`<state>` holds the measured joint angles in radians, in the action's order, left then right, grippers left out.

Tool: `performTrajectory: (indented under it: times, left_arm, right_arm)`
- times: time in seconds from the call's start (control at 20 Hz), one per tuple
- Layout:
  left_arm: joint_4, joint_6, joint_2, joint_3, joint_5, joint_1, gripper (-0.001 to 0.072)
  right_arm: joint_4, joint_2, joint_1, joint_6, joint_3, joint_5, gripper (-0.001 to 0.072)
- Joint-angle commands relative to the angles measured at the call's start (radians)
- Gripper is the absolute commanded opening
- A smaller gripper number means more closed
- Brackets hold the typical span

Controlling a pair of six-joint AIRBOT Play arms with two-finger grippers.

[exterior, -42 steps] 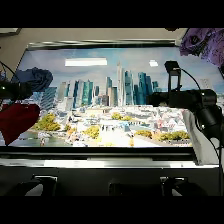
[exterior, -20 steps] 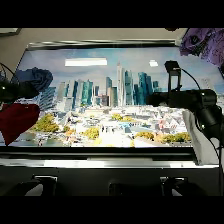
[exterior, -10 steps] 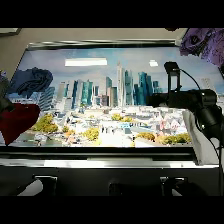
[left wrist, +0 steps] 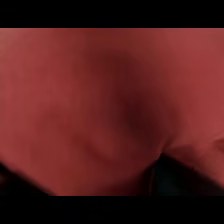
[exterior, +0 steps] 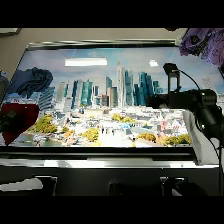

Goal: Fold the clothes and pants, and hang the long-sleeved shirts on hangers.

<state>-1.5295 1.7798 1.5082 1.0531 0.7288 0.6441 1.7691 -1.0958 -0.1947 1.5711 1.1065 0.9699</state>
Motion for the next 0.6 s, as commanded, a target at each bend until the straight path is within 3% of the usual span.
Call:
performTrajectory:
  times: [0.0, 0.15, 0.35, 0.55]
  left_arm:
    - [0.053, -0.002, 0.044, 0.015, 0.023, 0.002, 0.0021]
    - [0.122, 0.000, -0.030, 0.016, 0.156, -0.085, 0.0019]
    - [0.201, 0.008, -0.222, -0.004, 0.255, -0.382, 0.0019]
    - [0.333, 0.143, -0.312, -0.003, 0.280, -0.761, 0.0019]
  right_arm:
    - [0.000, 0.001, -0.001, -0.011, 0.001, 0.002, 0.0072]
    - [0.001, 0.001, -0.001, -0.054, 0.001, 0.030, 0.0071]
    - [-0.001, 0.003, -0.001, -0.072, 0.001, 0.145, 0.0070]
    - [-0.020, 0.026, -0.001, -0.043, 0.001, 0.228, 0.0070]
